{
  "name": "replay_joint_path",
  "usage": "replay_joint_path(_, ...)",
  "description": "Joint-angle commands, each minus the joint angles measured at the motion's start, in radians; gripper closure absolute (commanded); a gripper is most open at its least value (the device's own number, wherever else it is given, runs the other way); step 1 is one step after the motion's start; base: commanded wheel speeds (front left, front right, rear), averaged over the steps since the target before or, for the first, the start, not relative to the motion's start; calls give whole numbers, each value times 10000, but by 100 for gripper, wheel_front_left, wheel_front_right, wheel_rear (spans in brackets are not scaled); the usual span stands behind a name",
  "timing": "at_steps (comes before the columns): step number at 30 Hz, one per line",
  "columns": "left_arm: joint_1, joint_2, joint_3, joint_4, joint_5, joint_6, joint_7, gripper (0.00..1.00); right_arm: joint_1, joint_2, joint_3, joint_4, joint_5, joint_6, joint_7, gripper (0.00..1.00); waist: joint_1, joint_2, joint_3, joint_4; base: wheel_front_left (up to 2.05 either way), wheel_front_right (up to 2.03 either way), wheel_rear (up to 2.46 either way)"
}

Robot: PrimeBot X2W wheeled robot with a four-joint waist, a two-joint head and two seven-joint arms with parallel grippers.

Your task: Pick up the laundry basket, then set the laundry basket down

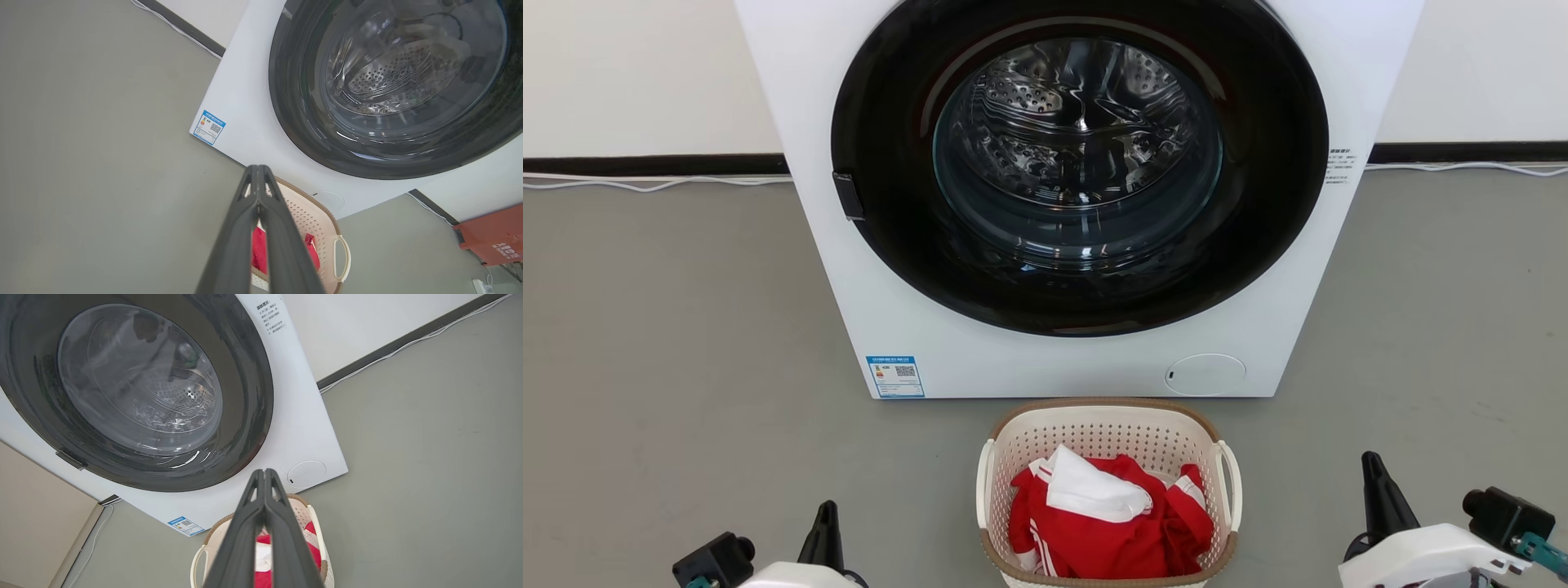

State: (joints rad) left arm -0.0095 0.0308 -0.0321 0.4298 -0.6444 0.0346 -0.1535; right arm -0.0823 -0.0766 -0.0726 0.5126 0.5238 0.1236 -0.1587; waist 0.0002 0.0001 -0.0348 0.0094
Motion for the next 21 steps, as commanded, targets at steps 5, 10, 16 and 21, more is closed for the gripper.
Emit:
replay_joint_path(5,-517,68,226,-388,-709,-169,153,100,-293,-48,-33,-477,770,23,190,100,-2,-1,22,-5,0,0,0)
replay_joint_path(10,-544,76,299,-474,-1236,-256,301,100,-290,-29,-56,-607,1364,25,339,100,-2,-1,43,-10,0,0,0)
replay_joint_path(16,-577,85,386,-576,-1863,-361,478,100,-288,-7,-83,-761,2071,29,517,100,-2,-1,68,-17,0,0,0)
replay_joint_path(21,-605,92,458,-660,-2383,-447,625,100,-286,11,-106,-890,2657,32,665,100,-2,-1,88,-22,0,0,0)
